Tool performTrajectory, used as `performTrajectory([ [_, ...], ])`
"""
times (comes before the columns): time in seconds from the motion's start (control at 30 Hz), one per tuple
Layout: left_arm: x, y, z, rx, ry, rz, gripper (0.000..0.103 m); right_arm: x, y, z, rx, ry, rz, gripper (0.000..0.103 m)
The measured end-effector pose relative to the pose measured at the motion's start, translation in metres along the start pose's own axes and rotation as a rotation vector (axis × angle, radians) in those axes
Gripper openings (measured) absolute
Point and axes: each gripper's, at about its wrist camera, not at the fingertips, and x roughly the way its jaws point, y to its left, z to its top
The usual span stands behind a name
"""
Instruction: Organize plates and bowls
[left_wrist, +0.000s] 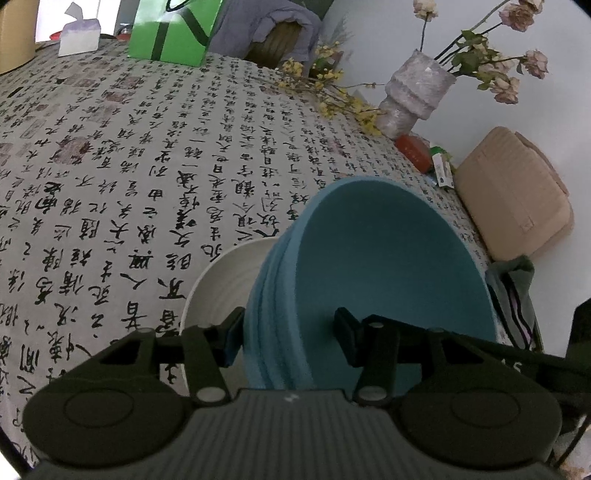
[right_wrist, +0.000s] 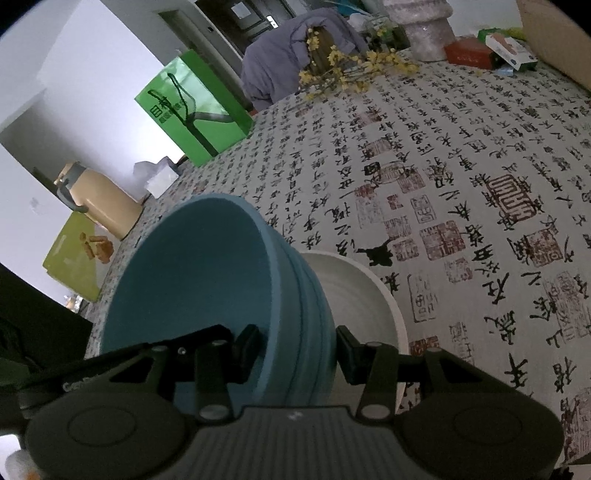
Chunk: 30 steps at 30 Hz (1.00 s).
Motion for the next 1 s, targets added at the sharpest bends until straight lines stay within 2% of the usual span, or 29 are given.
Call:
performTrajectory([
  [0.17, -0.007, -0.003, -0.003, 0.023, -0.034, -0.011, 0.064, -0.010, -0.001, -0.002, -0.018, -0.053, 0.012, 0.058],
  [0.4, -0.038, -0.007, -0.016, 0.064, -0.163, -0.008, 0.083, -0.038, 0.004, -0.011, -0.091, -0.166, 0.013, 0.078],
  [0.47, -0.051, -0.007, -0.023, 0.085, -0.221, -0.003, 0.087, -0.048, 0.005, -0.017, -0.115, -0.210, 0.025, 0.084],
  [0.57, -0.074, -0.009, -0.041, 0.148, -0.352, 0.028, 0.103, -0.067, 0.006, -0.030, -0.162, -0.285, 0.036, 0.089],
  [0.63, -0.089, -0.011, -0.056, 0.193, -0.436, 0.057, 0.103, -0.079, 0.007, -0.041, -0.198, -0.339, 0.034, 0.090],
  [0.7, -0.102, -0.011, -0.072, 0.223, -0.516, 0.084, 0.103, -0.091, 0.009, -0.054, -0.237, -0.402, 0.022, 0.096],
  [0.73, -0.108, -0.010, -0.080, 0.231, -0.549, 0.093, 0.103, -0.096, 0.010, -0.062, -0.258, -0.432, 0.017, 0.103],
  [0.77, -0.113, -0.008, -0.090, 0.239, -0.581, 0.097, 0.103, -0.101, 0.012, -0.071, -0.283, -0.463, 0.007, 0.103],
  [0.87, -0.125, -0.006, -0.115, 0.261, -0.641, 0.112, 0.103, -0.109, 0.018, -0.100, -0.362, -0.530, -0.054, 0.103],
  [1.0, -0.135, -0.005, -0.144, 0.296, -0.682, 0.169, 0.103, -0.112, 0.023, -0.132, -0.418, -0.527, -0.094, 0.103],
])
